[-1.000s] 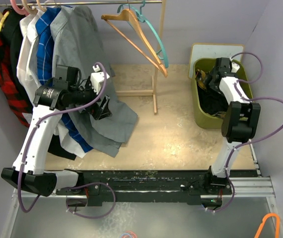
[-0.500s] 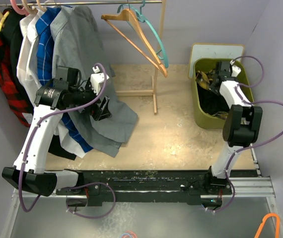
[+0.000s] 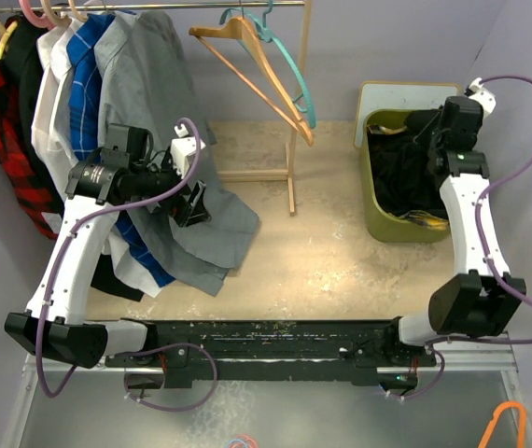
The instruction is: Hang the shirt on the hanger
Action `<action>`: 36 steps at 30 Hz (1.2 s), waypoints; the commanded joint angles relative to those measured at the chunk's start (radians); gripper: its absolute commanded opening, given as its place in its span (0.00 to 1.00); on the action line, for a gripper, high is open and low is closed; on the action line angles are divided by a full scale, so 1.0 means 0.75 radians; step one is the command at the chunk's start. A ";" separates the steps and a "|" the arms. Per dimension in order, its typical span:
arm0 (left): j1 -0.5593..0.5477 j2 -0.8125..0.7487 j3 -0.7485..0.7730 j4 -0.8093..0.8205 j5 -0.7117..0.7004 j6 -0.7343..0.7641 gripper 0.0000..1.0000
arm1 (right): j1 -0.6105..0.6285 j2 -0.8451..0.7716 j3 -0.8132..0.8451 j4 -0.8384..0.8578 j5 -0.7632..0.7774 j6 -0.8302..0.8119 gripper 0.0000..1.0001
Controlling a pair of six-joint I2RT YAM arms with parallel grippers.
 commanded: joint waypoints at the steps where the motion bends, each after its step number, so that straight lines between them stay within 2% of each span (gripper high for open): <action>1: 0.011 -0.019 -0.011 0.030 0.042 0.033 1.00 | 0.008 -0.137 0.101 0.088 -0.287 -0.035 0.00; 6: 0.013 -0.032 -0.031 0.021 0.048 0.040 1.00 | 0.025 -0.300 0.102 0.128 -0.172 -0.042 0.00; 8: 0.013 -0.033 -0.029 0.020 0.054 0.043 1.00 | 0.025 -0.346 0.103 0.154 -0.185 -0.058 0.00; 10: 0.014 -0.032 -0.027 0.017 0.057 0.043 1.00 | 0.025 -0.399 0.135 0.186 -0.319 -0.070 0.00; 14: 0.013 -0.025 -0.033 0.007 0.081 0.053 1.00 | 0.025 -0.529 0.137 0.417 -0.724 -0.057 0.00; 18: 0.017 -0.029 -0.022 -0.047 0.188 0.106 1.00 | 0.025 -0.590 0.112 0.550 -1.125 -0.010 0.00; 21: 0.019 -0.060 -0.014 -0.107 0.341 0.173 1.00 | 0.025 -0.605 0.005 0.796 -1.548 0.162 0.00; 23: 0.025 -0.091 0.003 -0.169 0.419 0.227 1.00 | 0.026 -0.652 -0.137 1.011 -1.706 0.294 0.00; 26: 0.042 -0.123 0.021 -0.250 0.528 0.313 1.00 | 0.033 -0.801 -0.412 1.252 -1.805 0.405 0.00; 29: 0.061 -0.131 0.022 -0.319 0.615 0.401 1.00 | 0.052 -0.886 -0.756 1.719 -1.928 0.736 0.00; 32: 0.066 -0.118 0.042 -0.395 0.676 0.479 1.00 | 0.123 -0.858 -0.953 2.229 -1.948 1.072 0.00; 34: 0.066 -0.104 0.059 -0.453 0.711 0.538 1.00 | 0.256 -0.816 -1.001 2.322 -1.923 1.132 0.00; 36: 0.067 -0.095 0.067 -0.495 0.727 0.582 1.00 | 0.439 -0.760 -0.983 2.257 -1.903 1.035 0.00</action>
